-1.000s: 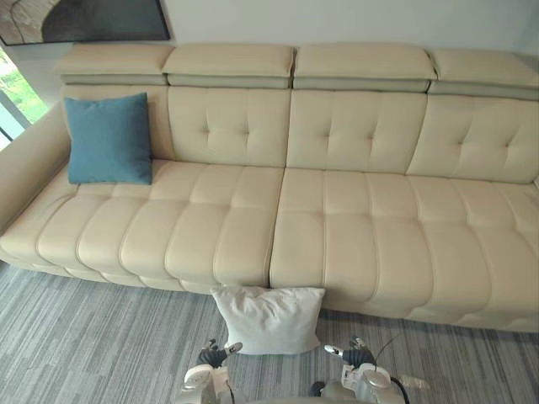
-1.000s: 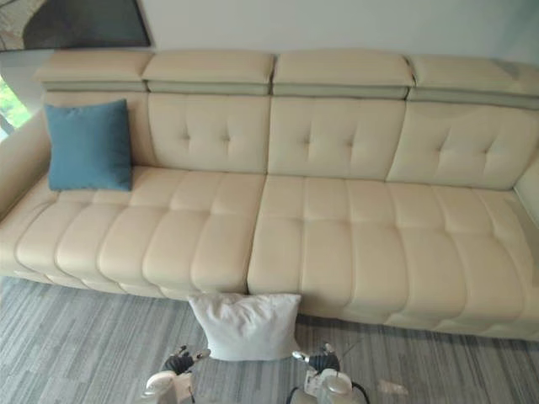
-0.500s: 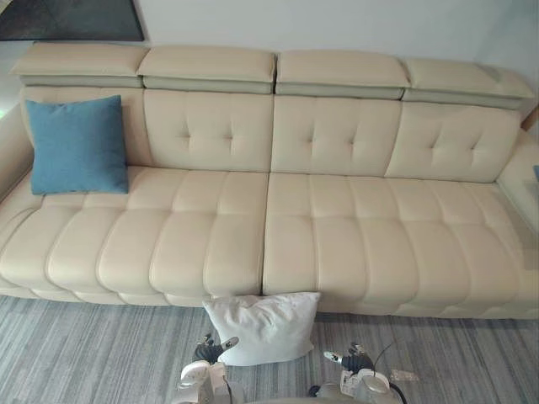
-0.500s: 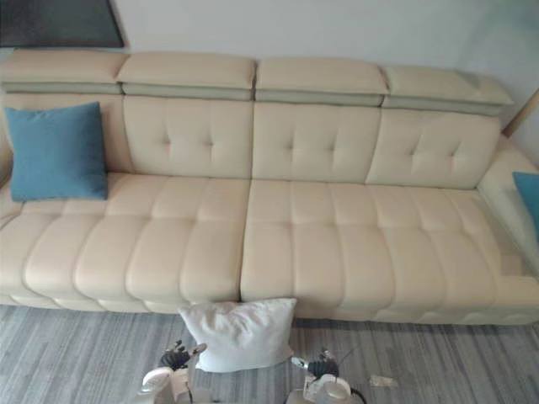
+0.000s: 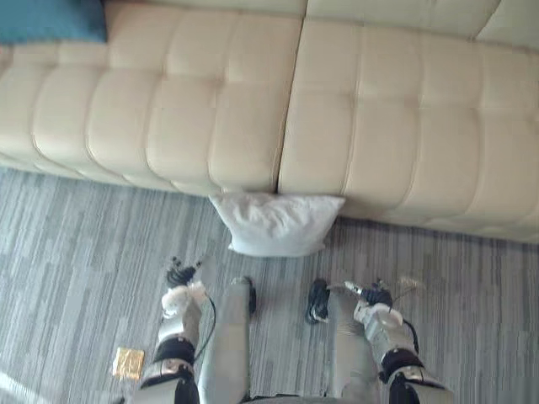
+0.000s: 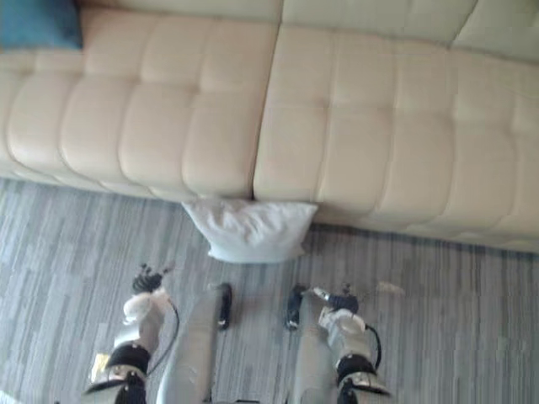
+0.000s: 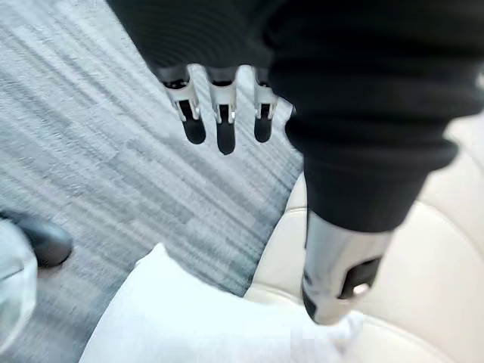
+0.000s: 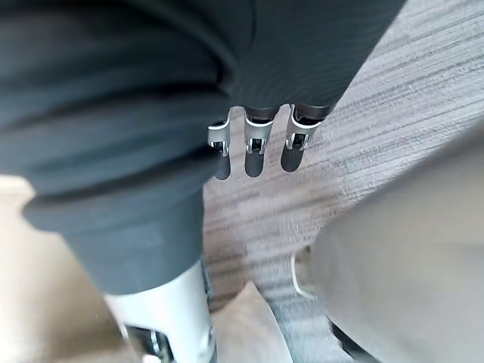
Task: Pick up cushions and gather them together orderly.
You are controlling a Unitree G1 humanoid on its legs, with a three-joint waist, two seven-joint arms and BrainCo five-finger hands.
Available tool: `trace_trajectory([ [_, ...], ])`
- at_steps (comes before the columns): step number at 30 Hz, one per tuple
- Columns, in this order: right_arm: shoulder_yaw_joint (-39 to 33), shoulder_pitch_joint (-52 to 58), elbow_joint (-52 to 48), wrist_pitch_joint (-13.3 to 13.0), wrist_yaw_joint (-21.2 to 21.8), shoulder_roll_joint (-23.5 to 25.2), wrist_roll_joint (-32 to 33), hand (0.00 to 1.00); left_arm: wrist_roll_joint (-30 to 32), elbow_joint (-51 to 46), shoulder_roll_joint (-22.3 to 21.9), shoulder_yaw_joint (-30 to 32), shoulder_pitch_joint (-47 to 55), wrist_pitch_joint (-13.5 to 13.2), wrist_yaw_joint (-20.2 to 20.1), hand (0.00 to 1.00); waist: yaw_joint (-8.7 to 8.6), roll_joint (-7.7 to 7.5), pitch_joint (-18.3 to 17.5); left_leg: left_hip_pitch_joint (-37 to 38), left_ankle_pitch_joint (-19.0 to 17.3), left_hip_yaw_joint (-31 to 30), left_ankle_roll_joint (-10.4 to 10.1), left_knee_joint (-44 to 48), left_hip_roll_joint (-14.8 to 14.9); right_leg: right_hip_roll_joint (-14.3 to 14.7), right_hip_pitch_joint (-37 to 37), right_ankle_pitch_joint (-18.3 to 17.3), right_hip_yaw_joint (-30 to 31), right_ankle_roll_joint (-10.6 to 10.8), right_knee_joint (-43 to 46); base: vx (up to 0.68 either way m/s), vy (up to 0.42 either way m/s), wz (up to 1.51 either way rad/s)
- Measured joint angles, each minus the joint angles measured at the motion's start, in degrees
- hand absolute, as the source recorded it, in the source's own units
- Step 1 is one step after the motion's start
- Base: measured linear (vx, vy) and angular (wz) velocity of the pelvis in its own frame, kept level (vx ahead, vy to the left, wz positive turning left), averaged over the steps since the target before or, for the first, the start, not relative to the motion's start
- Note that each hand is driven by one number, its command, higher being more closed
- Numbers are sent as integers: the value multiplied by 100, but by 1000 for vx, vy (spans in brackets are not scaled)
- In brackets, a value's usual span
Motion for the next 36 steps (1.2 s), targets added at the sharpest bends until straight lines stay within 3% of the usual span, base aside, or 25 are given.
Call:
trace_trajectory([
  [6,153,-1182,-588,-97,-22,-397,217,0,8,-192,646,-338,-1059,-7,102,0,-31,-9,359,-1048,208,-81,-41,302,50,54,-1040,217,29,-51,275,-110,-36,-3],
  [8,506,-1754,-884,-134,-24,-566,202,0,79,-220,806,-695,-1611,-7,108,0,-43,-7,538,-1440,248,-105,-82,525,57,53,-1435,254,43,-114,519,-45,-14,0],
  [18,1183,-3340,-1296,-241,-221,-469,178,0,165,-442,683,-1378,-3084,-25,401,0,-50,-3,729,-2562,292,-171,-155,947,45,55,-2641,204,110,-79,1086,-39,2,1],
  [19,1229,-3420,-1343,-241,-239,-443,178,100,161,-443,649,-1389,-3189,-39,427,0,-54,-4,731,-2634,292,-177,-156,973,40,52,-2725,180,116,-55,1131,-33,21,2],
  [20,1283,-3580,-1440,-241,-262,-409,174,100,157,-445,568,-1417,-3385,-70,557,100,-54,-2,734,-2781,293,-199,-157,1018,27,56,-2872,179,113,-54,1193,-39,29,3],
  [30,1387,-3717,-1529,-241,-458,-335,203,100,118,-839,560,-1595,-3570,-87,1115,100,-94,-9,809,-3057,333,-260,-231,1158,22,65,-3165,157,80,-76,1396,-12,12,1],
  [36,1392,-2866,-2548,-264,-470,-229,367,100,115,-1949,507,-2009,-3110,-100,1191,100,-166,-12,803,-2829,369,-321,-293,1117,26,65,-2925,180,42,-118,1350,0,0,0],
])
